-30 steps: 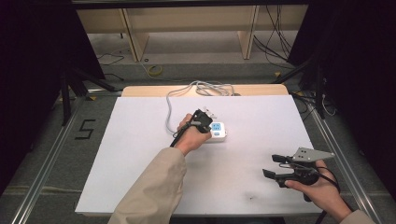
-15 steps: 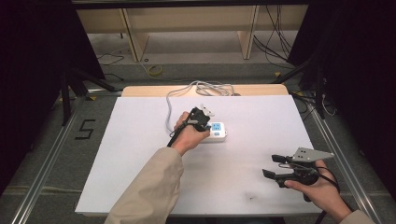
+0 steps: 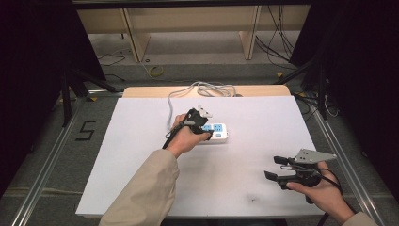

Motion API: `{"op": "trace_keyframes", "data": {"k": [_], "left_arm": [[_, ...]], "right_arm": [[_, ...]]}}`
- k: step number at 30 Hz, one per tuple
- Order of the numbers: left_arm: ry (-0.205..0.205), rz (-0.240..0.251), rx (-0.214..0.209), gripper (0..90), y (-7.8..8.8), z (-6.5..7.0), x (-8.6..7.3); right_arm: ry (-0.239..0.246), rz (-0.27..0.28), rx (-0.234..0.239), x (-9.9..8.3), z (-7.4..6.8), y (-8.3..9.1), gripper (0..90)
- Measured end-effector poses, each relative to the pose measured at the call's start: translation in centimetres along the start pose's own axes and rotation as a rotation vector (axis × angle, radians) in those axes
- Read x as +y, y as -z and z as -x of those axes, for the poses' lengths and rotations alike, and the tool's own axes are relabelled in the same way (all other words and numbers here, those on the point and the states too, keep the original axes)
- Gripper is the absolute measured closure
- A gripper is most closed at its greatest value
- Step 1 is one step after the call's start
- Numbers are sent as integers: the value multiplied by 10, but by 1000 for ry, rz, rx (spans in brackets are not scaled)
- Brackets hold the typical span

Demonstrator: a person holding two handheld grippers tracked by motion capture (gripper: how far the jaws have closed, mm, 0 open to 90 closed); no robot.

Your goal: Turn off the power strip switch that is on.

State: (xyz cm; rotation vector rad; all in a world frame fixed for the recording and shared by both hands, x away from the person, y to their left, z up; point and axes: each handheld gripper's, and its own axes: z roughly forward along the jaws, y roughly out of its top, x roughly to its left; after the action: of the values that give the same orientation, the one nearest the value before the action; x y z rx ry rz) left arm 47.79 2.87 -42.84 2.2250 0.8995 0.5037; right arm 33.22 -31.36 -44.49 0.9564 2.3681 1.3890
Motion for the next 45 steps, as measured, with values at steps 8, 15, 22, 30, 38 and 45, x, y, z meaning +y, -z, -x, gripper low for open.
{"op": "trace_keyframes", "data": {"k": [8,15,22,30,38,45], "left_arm": [[-5,0,-19,324,15,-1,-3],[-36,-13,-24,263,24,2,-7],[-24,-5,-23,264,37,0,-13],[-45,0,-33,255,51,-3,-23],[-25,35,-22,253,68,-8,-33],[-22,41,-12,251,80,-12,-43]], "right_arm": [[4,-2,-1,0,0,0,283],[5,-2,-1,0,0,0,283],[7,-1,-1,0,0,0,283],[10,2,-3,0,0,0,282],[10,2,-4,0,0,-1,282],[9,-1,-4,0,0,-1,281]]}}
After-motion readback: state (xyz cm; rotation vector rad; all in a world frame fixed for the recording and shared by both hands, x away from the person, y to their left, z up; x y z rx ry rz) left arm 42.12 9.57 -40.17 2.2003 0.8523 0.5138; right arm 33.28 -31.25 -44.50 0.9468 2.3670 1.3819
